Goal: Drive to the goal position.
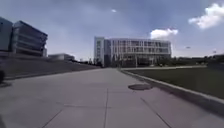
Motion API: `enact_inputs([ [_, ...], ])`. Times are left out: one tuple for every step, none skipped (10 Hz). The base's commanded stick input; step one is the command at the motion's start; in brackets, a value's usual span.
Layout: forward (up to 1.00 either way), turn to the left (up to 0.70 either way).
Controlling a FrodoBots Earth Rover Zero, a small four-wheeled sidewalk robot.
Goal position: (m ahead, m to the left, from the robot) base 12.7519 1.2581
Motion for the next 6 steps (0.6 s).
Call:
enact_inputs([
  [0.7, 0.0],
  [0.7, 0.0],
  [0.7, 0.0],
  [0.7, 0.0],
  [0.7, 0.0],
  [0.7, 0.0],
])
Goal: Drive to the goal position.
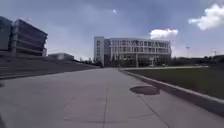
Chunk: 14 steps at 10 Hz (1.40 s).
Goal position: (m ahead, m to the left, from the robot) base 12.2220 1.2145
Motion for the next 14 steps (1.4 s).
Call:
enact_inputs([
  [0.7, 0.0],
  [0.7, 0.0],
  [0.7, 0.0],
  [0.7, 0.0],
  [0.7, 0.0],
  [0.7, 0.0],
  [0.7, 0.0],
  [0.7, 0.0],
  [0.7, 0.0],
  [0.7, 0.0],
  [0.7, 0.0],
  [0.7, 0.0],
  [0.7, 0.0],
  [0.7, 0.0],
])
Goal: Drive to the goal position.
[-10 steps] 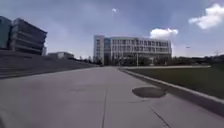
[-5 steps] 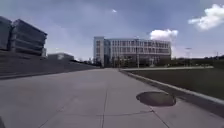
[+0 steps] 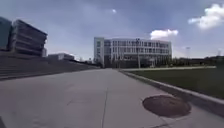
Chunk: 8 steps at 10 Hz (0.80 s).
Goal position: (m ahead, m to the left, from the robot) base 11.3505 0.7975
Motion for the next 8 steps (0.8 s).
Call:
enact_inputs([
  [0.7, 0.0],
  [0.7, 0.0],
  [0.7, 0.0],
  [0.7, 0.0],
  [0.7, 0.0],
  [0.7, 0.0],
  [0.7, 0.0],
  [0.7, 0.0],
])
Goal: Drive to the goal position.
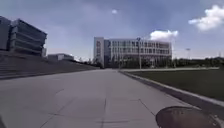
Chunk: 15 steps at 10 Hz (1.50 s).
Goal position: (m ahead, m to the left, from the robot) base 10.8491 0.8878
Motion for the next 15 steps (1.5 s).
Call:
enact_inputs([
  [0.7, 0.0],
  [0.7, 0.0],
  [0.7, 0.0],
  [0.7, 0.0],
  [0.7, 0.0],
  [0.7, 0.0],
  [0.7, 0.0],
  [0.7, 0.0],
  [0.7, 0.0],
  [0.7, 0.0],
  [0.7, 0.0],
  [0.7, 0.0],
  [0.7, 0.0],
  [0.7, 0.0],
  [0.7, 0.0],
])
